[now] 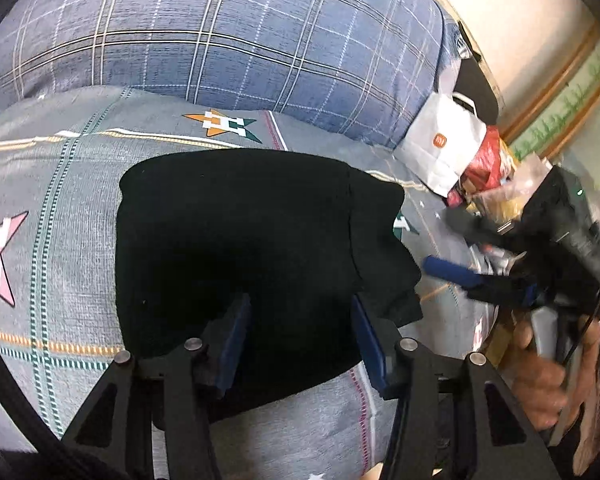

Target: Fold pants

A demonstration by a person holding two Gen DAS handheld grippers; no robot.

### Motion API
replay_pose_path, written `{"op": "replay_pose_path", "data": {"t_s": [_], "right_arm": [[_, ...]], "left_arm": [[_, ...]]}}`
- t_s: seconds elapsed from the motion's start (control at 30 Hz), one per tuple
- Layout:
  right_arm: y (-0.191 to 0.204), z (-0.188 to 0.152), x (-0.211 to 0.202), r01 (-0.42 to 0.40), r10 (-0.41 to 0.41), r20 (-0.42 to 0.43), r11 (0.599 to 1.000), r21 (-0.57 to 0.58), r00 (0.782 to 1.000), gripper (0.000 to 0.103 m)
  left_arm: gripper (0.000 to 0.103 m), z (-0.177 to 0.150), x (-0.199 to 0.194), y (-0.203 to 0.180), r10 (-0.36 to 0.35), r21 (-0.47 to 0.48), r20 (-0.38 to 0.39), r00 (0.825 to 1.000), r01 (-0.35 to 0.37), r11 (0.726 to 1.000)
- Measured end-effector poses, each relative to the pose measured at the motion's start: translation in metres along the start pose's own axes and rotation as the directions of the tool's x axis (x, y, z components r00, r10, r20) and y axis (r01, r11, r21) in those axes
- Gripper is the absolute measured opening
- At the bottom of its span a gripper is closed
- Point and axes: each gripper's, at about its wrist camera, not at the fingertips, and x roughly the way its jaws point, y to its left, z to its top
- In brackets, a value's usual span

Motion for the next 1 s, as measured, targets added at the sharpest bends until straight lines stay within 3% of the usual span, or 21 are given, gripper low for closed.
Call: {"op": "replay_pose_path", "data": {"t_s": [0.03, 0.13, 0.2, 0.27, 0.37, 0.47, 0.53, 0.67, 0.73, 0.8, 0.83, 0.93, 1.0], "right_arm": [[0.004, -0.001, 0.009, 0.014, -0.014, -0.025, 1.000, -0.019, 1.000, 0.076], [0.004, -0.007, 0.039, 0.179, -0.187, -0.101, 0.980, -0.086, 0.977, 0.048], [0.010, -0.011, 0.040, 0.156, -0.167, -0.101, 0.981, -0.112, 0.981, 0.020], [0.025, -0.015, 0.021, 0.166, -0.176, -0.039, 0.969, -0.184, 0.984, 0.009], [0.026, -0.029, 0.007, 0.130, -0.132, -0.003, 0.974, -0.185, 0.991, 0.009], [0.006, -0.039, 0.035, 0.167, -0.178, -0.086, 0.979, -0.120, 0.980, 0.009], [0.003, -0.038, 0.031, 0.142, -0.151, -0.074, 0.983, -0.113, 0.986, 0.011], [0.013, -0.031, -0.001, 0.088, -0.079, 0.080, 0.989, -0.115, 0.994, 0.013], [0.023, -0.030, -0.007, 0.066, -0.049, 0.140, 0.990, -0.121, 0.989, 0.033], [0.029, -0.028, -0.015, 0.072, -0.047, 0.199, 0.990, -0.120, 0.979, 0.094], [0.034, -0.027, -0.018, 0.079, -0.048, 0.225, 0.988, -0.132, 0.973, 0.097], [0.050, 0.000, -0.002, 0.072, -0.050, 0.123, 0.982, -0.176, 0.991, 0.096], [0.054, 0.018, 0.014, 0.128, -0.113, 0.089, 0.973, -0.194, 0.990, 0.094]], "left_arm": [[0.053, 0.000, 0.001, -0.002, 0.003, 0.003, -0.004, 1.000, -0.003, 1.000], [0.053, -0.001, 0.002, -0.003, 0.005, 0.000, -0.016, 1.000, -0.005, 1.000], [0.053, 0.000, 0.001, 0.000, 0.000, -0.020, -0.018, 1.000, 0.000, 1.000], [0.053, 0.001, -0.001, 0.007, -0.034, -0.060, -0.020, 0.999, 0.032, 0.998], [0.053, 0.004, -0.008, 0.013, -0.042, -0.096, -0.015, 0.999, 0.040, 0.995], [0.053, 0.006, -0.004, 0.016, -0.045, -0.121, -0.036, 0.998, 0.040, 0.992], [0.053, 0.007, -0.005, 0.016, -0.042, -0.129, -0.029, 0.999, 0.038, 0.991], [0.053, 0.011, -0.018, 0.015, -0.037, -0.120, 0.005, 0.999, 0.037, 0.992], [0.057, 0.016, -0.026, 0.021, -0.029, -0.136, 0.028, 0.999, 0.032, 0.990], [0.060, 0.021, -0.033, 0.035, -0.013, -0.183, 0.050, 0.999, 0.022, 0.983], [0.060, 0.023, -0.036, 0.042, -0.006, -0.209, 0.057, 0.998, 0.018, 0.978], [0.061, 0.024, -0.046, 0.074, 0.059, -0.345, 0.083, 0.995, -0.027, 0.938], [0.061, 0.023, -0.047, 0.093, 0.077, -0.406, 0.080, 0.994, -0.038, 0.913]]}}
